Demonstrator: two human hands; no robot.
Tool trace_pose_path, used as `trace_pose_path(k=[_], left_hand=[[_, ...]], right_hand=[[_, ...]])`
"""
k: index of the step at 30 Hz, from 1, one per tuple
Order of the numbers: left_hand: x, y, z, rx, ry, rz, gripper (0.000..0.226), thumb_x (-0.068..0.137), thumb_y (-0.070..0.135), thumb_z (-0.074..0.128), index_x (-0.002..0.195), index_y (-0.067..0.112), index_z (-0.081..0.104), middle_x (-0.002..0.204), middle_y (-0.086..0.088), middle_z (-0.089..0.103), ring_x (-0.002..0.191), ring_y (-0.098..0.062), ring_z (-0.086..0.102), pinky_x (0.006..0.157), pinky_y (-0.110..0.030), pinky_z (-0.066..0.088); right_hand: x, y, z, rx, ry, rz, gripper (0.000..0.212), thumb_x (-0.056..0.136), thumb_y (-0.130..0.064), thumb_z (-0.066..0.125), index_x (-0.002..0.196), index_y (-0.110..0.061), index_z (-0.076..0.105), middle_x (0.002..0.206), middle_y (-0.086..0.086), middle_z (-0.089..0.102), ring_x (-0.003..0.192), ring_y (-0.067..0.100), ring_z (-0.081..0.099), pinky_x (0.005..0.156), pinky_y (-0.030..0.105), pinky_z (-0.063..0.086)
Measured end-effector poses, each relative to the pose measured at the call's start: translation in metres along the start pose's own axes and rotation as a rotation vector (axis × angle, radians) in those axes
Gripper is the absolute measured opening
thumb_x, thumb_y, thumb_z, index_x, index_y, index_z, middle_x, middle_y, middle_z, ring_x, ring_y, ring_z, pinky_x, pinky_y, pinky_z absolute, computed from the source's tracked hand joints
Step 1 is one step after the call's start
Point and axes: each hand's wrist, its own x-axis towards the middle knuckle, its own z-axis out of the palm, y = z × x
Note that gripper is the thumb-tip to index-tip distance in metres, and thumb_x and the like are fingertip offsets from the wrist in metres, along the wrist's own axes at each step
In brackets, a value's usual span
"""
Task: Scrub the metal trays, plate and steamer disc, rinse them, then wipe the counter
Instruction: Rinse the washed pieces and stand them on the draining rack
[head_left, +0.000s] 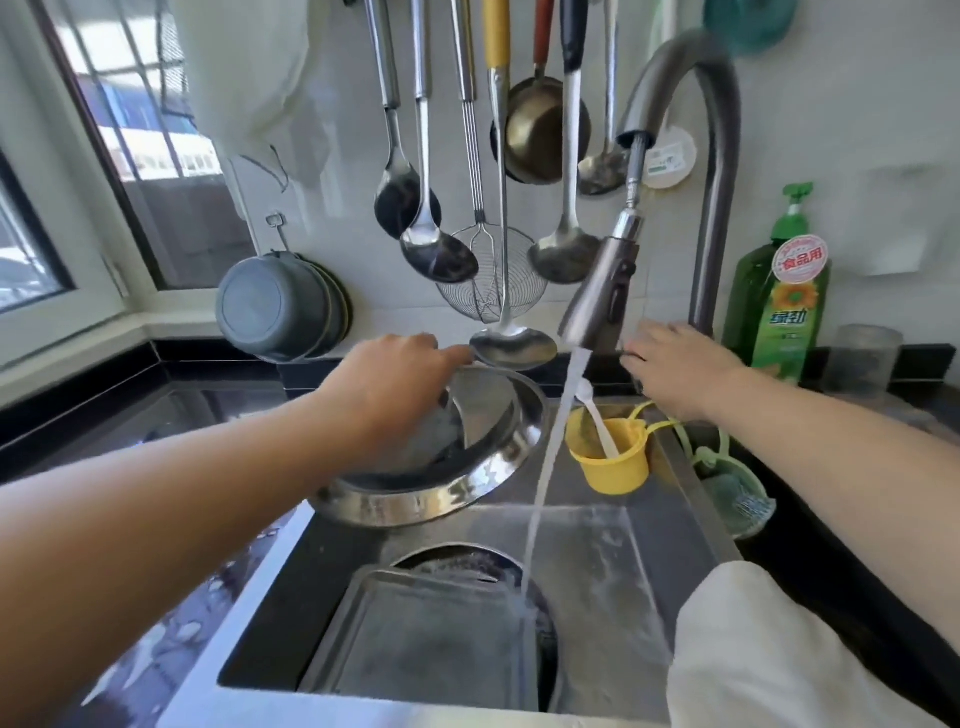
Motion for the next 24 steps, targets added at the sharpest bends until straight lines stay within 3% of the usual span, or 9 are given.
trace_pose_path(k=[2,5,8,11,15,19,21,24], left_hand=[[0.002,-0.006,0.001,0.011,-0.020,-0.007,0.061,0.098,0.028,0.048,0.156,0.039,0.033,0.110,-0.004,0.062,0.097,-0.035,0.066,0.070,-0.041,0.048],[-0.003,-0.009,0.005,0.025,-0.030,-0.015,0.060,0.102,0.020,0.045,0.158,0.039,0.033,0.112,-0.002,0.063,0.098,-0.033,0.067,0.069,-0.040,0.047],[-0.015,-0.006,0.007,0.028,-0.008,0.044,0.063,0.100,0.013,0.050,0.157,0.038,0.035,0.119,-0.001,0.063,0.100,-0.034,0.068,0.069,-0.042,0.048],[-0.027,0.002,0.010,0.035,0.004,0.069,0.075,0.097,0.010,0.054,0.160,0.041,0.026,0.120,0.001,0.058,0.102,-0.031,0.065,0.067,-0.036,0.039],[-0.044,0.010,0.009,-0.027,0.074,0.134,0.080,0.094,0.007,0.057,0.160,0.040,0.027,0.123,0.002,0.058,0.099,-0.031,0.065,0.065,-0.037,0.039],[-0.046,0.028,-0.008,0.034,0.160,0.369,0.077,0.075,0.003,0.079,0.147,0.018,0.055,0.105,-0.009,0.066,0.082,-0.033,0.067,0.054,-0.041,0.052],[-0.040,0.043,-0.021,0.035,0.224,0.349,0.076,0.073,0.005,0.081,0.145,0.017,0.058,0.102,-0.009,0.067,0.082,-0.033,0.067,0.054,-0.042,0.055],[-0.034,0.069,-0.050,-0.046,0.326,0.306,0.075,0.081,0.011,0.079,0.151,0.021,0.053,0.116,-0.008,0.067,0.095,-0.035,0.068,0.060,-0.045,0.057]], right_hand=[[0.007,-0.002,0.004,-0.111,-0.010,0.013,0.054,0.102,-0.038,0.050,0.153,-0.022,0.040,0.160,0.004,0.032,0.152,0.036,0.014,0.117,0.052,0.026],[0.010,-0.002,0.003,-0.223,-0.019,0.090,0.051,0.101,-0.042,0.050,0.149,-0.024,0.047,0.156,0.007,0.037,0.147,0.041,0.016,0.107,0.056,0.028],[0.009,-0.007,-0.001,-0.129,-0.016,0.197,0.051,0.103,-0.040,0.045,0.152,-0.024,0.043,0.162,0.010,0.027,0.149,0.043,0.009,0.116,0.058,0.020],[-0.001,-0.010,-0.005,0.094,0.007,0.193,0.056,0.103,-0.036,0.043,0.156,-0.023,0.031,0.165,0.011,0.013,0.150,0.041,0.003,0.122,0.056,0.011],[-0.046,-0.005,-0.018,0.415,0.048,0.240,0.059,0.103,-0.035,0.047,0.157,-0.022,0.030,0.161,0.009,0.026,0.148,0.033,0.015,0.122,0.048,0.020],[-0.099,0.015,-0.021,0.477,-0.010,0.266,0.055,0.103,-0.035,0.047,0.155,-0.021,0.035,0.163,0.009,0.024,0.149,0.031,0.014,0.123,0.048,0.023],[-0.125,0.032,-0.023,0.479,-0.030,0.294,0.055,0.103,-0.036,0.049,0.155,-0.020,0.037,0.162,0.010,0.026,0.148,0.032,0.016,0.121,0.050,0.026],[-0.164,0.058,-0.030,0.502,-0.021,0.363,0.053,0.102,-0.035,0.050,0.152,-0.018,0.042,0.160,0.011,0.031,0.145,0.033,0.022,0.119,0.049,0.030]])
